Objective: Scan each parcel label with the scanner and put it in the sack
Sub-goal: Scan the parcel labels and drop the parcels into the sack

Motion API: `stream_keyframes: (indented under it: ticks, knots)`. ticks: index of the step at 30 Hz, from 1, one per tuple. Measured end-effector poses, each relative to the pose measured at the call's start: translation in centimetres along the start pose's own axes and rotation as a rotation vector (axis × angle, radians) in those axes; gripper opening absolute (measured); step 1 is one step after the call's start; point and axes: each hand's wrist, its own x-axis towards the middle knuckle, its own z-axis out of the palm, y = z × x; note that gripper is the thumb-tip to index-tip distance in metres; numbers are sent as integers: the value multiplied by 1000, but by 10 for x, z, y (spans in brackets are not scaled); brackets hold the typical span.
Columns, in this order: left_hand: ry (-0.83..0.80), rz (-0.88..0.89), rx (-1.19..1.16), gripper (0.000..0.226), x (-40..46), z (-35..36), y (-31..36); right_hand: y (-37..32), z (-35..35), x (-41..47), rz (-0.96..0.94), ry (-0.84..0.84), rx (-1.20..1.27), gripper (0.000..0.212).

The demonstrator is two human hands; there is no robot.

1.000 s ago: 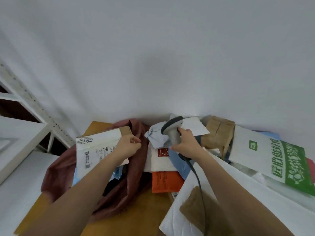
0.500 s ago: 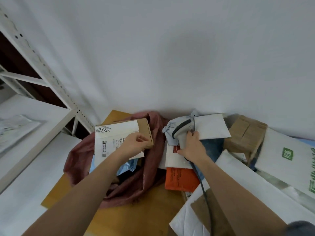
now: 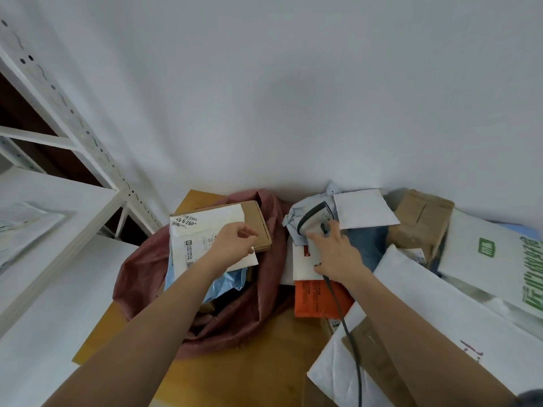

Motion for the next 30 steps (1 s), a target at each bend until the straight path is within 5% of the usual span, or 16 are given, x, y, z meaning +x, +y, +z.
stream_keyframes:
  ticks: [4,16,30]
  knots:
    - [-78,66,13,9,13,-5,1,-4,12,-2,44,-40,0,58]
    - [-278,179,-50,6,65,-60,-17,-34,39,6,250,-33,116,54]
    - [-300,210,-97,10,80,-46,-11,-13,45,8,151,-69,211,56]
